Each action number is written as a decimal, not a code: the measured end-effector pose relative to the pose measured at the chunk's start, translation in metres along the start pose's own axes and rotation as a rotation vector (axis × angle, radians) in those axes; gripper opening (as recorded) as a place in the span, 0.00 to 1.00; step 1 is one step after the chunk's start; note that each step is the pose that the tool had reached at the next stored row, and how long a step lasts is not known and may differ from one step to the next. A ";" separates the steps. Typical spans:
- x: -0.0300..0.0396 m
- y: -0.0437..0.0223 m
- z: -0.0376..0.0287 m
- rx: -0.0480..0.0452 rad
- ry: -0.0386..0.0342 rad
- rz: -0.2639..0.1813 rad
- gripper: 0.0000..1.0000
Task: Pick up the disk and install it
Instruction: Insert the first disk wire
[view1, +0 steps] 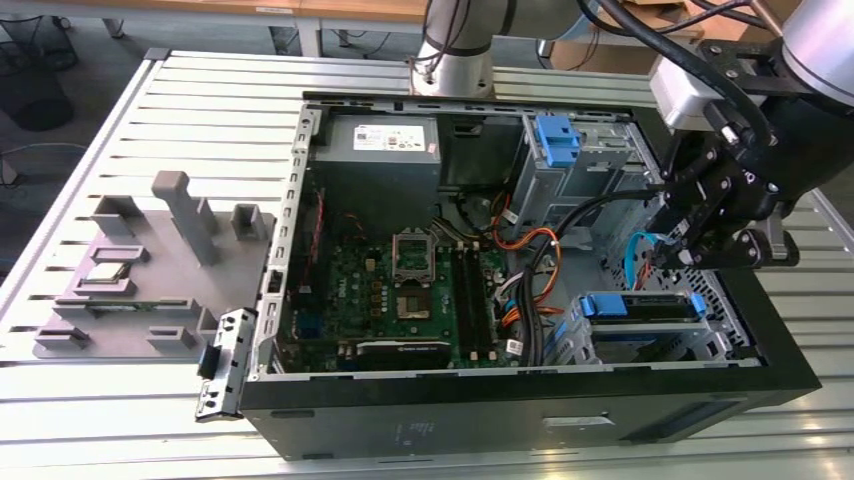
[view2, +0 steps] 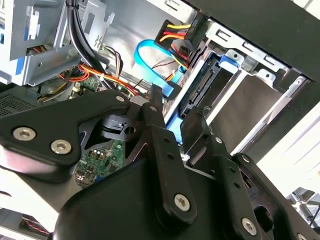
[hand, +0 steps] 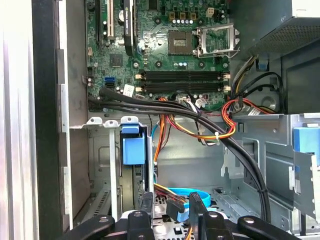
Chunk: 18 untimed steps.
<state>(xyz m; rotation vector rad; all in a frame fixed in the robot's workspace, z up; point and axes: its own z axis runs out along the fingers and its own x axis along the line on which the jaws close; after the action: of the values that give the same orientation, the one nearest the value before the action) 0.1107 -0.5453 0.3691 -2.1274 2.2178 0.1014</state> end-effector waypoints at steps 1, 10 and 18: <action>-0.0001 -0.0010 0.0001 0.0000 0.0000 0.000 0.42; -0.0003 -0.0047 0.0003 -0.0001 0.0001 0.000 0.42; 0.0000 -0.0064 0.0043 -0.0005 0.0107 0.000 0.42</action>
<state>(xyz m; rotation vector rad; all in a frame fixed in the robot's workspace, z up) 0.1171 -0.5452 0.3648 -2.1332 2.2240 0.0908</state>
